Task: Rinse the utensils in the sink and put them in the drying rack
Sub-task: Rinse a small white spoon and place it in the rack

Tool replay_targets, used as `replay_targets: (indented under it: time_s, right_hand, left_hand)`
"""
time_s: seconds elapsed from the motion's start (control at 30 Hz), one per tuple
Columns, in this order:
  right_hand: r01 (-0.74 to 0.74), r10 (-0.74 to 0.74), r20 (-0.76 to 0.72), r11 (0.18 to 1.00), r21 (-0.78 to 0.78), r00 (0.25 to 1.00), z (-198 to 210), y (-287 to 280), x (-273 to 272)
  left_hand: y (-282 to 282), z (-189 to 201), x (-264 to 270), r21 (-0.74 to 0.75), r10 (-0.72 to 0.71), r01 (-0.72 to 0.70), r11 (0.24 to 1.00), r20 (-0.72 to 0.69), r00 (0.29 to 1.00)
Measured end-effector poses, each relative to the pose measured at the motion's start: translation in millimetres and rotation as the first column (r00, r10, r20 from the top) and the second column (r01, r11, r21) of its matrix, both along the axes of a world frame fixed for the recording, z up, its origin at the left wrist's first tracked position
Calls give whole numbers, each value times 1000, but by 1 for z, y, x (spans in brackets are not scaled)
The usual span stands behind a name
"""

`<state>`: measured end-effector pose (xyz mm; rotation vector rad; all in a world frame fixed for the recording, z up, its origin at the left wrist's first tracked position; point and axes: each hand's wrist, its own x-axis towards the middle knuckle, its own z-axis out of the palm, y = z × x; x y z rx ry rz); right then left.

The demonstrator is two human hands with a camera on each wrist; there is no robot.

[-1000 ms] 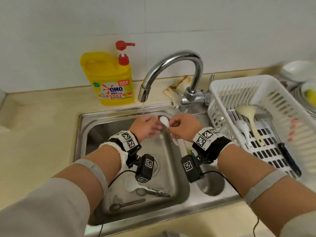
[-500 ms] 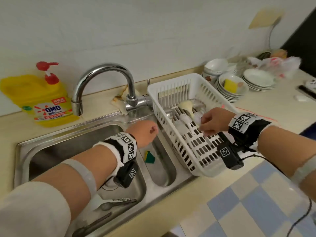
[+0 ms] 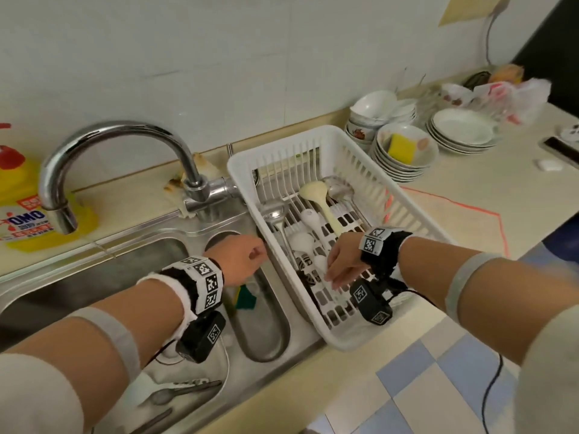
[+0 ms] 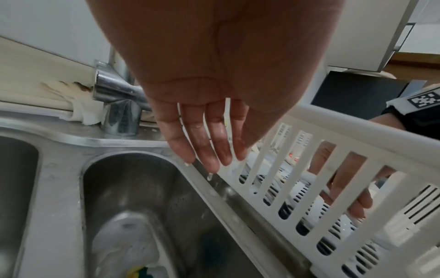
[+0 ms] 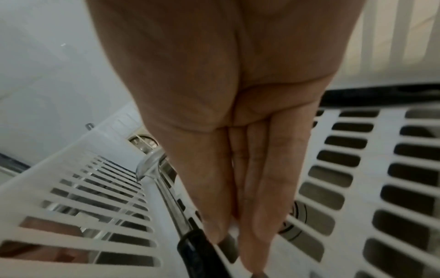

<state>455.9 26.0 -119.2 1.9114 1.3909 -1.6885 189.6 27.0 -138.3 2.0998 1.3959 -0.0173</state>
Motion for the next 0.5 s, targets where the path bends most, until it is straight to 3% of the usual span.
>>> replay_targets:
  time_s: [0.27,0.5]
  right_hand:
    - [-61,57,-45,992,-107,997,-31,9,-6]
    - [-117,113,-42,988,-104,993,-42,13,-8]
  left_hand:
    - [20,-17,-2,-57,42,-41,998,11,999]
    - [20,-30,-4,-128,61,-66,990,-42,997]
